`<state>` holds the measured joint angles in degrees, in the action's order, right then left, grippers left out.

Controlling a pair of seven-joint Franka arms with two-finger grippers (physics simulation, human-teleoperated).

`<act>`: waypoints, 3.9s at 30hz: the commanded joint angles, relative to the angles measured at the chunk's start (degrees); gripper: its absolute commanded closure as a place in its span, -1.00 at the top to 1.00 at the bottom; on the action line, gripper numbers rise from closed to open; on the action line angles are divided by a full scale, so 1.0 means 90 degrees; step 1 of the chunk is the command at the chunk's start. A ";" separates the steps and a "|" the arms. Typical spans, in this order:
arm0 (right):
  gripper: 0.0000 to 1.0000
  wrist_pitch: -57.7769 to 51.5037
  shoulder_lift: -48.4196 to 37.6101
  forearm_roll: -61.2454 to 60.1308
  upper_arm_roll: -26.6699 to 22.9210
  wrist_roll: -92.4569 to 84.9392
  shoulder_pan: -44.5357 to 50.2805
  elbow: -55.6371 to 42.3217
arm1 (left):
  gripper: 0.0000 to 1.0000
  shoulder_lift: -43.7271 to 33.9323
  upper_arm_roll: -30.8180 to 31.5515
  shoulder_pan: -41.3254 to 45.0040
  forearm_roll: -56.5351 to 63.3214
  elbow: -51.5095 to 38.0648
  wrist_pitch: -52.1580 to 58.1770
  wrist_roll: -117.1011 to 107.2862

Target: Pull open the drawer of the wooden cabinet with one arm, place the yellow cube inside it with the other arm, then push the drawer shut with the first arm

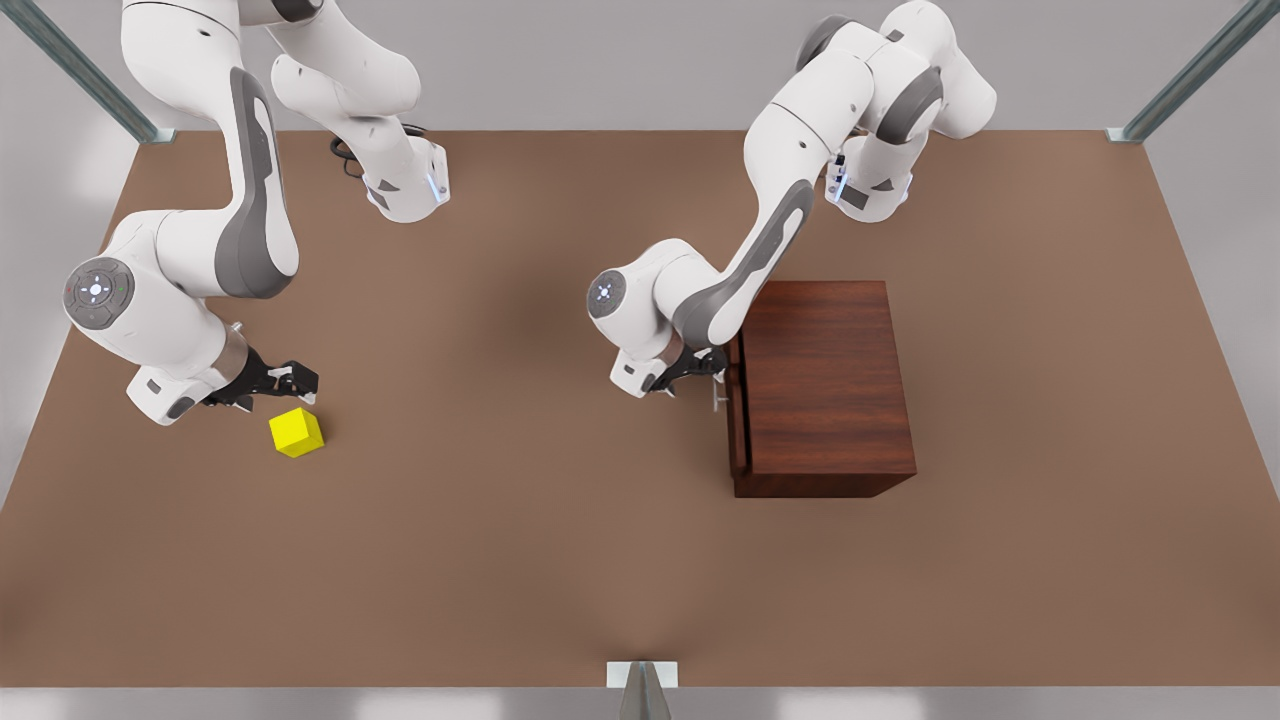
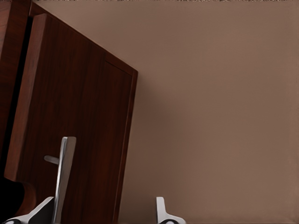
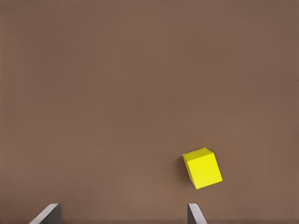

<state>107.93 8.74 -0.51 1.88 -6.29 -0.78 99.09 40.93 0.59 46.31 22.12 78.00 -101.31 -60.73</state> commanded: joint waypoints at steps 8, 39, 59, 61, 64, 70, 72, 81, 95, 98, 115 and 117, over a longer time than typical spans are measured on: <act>1.00 -0.0020 -0.0004 -0.0002 -0.0004 -0.0004 -0.0050 -0.0004 | 1.00 0.0013 0.0013 0.0020 -0.0163 -0.0034 -0.0179 0.0429; 1.00 -0.0030 0.0045 -0.0002 0.0006 0.0005 -0.0255 -0.0239 | 1.00 0.0619 0.0189 0.0157 -0.0329 -0.1050 -0.0364 0.0263; 1.00 -0.0030 0.0104 -0.0002 0.0025 0.0005 -0.0246 -0.0268 | 1.00 0.0687 0.0276 0.0304 -0.0329 -0.1245 -0.0111 -0.0030; 1.00 -0.0030 0.0104 -0.0002 0.0025 0.0005 -0.0246 -0.0268 | 1.00 0.0667 0.0296 0.0333 -0.0329 -0.1255 -0.0003 -0.0020; 1.00 -0.0030 0.0104 -0.0012 0.0025 0.0005 -0.0246 -0.0268 | 1.00 0.0628 0.0589 0.0333 -0.0329 -0.1860 0.0709 -0.0069; 1.00 -0.0030 0.0113 -0.0002 0.0025 0.0005 -0.0236 -0.0268 | 1.00 -0.0386 0.0745 -0.0018 -0.0982 -0.2222 0.2340 0.0252; 1.00 -0.0030 0.0338 0.0037 0.0084 -0.0034 -0.0099 -0.0346 | 1.00 -0.1500 0.0745 -0.1277 -0.1715 -0.2212 0.3775 0.2487; 1.00 0.1601 0.0933 0.1053 0.0094 -0.0209 -0.0596 0.0962 | 1.00 -0.2467 0.0608 -0.4706 -0.2458 0.0093 0.1266 0.7148; 1.00 0.2685 0.1588 0.1062 0.0523 -0.1401 -0.1671 0.1363 | 1.00 -0.2516 0.0501 -0.4999 -0.2555 0.0191 0.1696 0.7157; 1.00 0.2763 0.1793 0.1053 0.0543 -0.1469 -0.1681 0.1236 | 1.00 -0.2516 0.0501 -0.4999 -0.2555 0.0191 0.1696 0.7157; 1.00 0.3466 0.2252 0.1287 0.0611 -0.1528 -0.1779 0.1363 | 1.00 -0.2526 0.0501 -0.4999 -0.2555 0.0191 0.1696 0.7148; 1.00 0.3681 0.2320 0.1287 0.0621 -0.1518 -0.1808 0.1431 | 1.00 -0.2526 0.0501 -0.4999 -0.2555 0.0191 0.1696 0.7148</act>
<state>138.41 29.55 11.05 7.42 -16.99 -16.94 111.81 18.27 5.08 1.32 -0.91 79.73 -86.07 -1.53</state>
